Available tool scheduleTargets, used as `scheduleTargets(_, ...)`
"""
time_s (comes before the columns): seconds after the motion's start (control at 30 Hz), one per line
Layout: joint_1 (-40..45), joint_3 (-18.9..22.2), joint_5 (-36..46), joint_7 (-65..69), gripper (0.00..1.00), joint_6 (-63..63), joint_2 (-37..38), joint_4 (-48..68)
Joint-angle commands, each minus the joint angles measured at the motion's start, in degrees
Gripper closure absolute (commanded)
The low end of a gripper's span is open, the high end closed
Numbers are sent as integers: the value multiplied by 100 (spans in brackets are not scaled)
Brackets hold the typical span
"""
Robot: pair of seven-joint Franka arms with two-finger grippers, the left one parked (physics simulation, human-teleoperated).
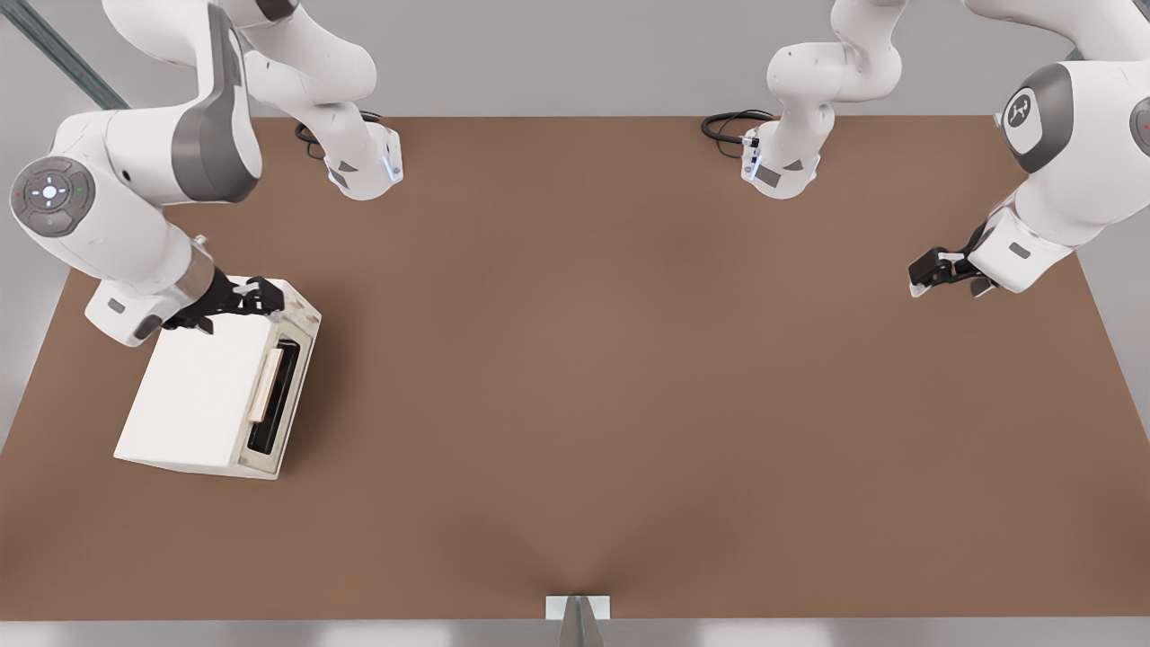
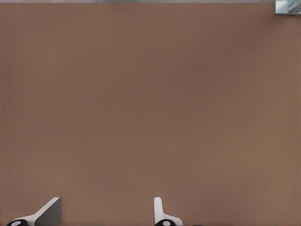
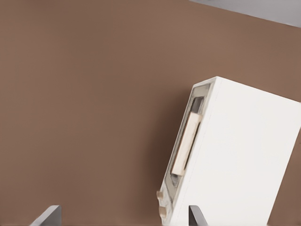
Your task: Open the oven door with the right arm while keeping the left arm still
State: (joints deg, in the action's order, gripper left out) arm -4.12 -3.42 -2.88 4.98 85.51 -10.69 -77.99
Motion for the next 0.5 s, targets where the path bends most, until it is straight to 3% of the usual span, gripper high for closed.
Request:
scheduleTargets(0.0,-10,-1,-11,530,0,-34,6,3)
scheduleTargets(0.07,-45,-18,-2,477,0,-34,-65,3)
scheduleTargets(0.1,-54,-45,-98,521,21,-69,-126,12)
scheduleTargets(0.13,-89,-71,-599,1109,100,-166,-231,82)
scheduleTargets(0.17,-466,-71,-1177,1162,100,-350,-512,187)
scheduleTargets(0.23,-1178,-19,-2794,918,100,-1010,-1839,1243)
scheduleTargets(0.27,-1451,-19,-3981,180,100,-1395,-2191,1251)
scheduleTargets(0.3,-1539,-10,-4519,-550,100,-1722,-2578,1304)
scheduleTargets(0.37,-1600,104,-4722,-665,100,-1380,-2754,1295)
scheduleTargets(0.47,-2171,1018,-3993,-2194,100,-1528,-2789,1032)
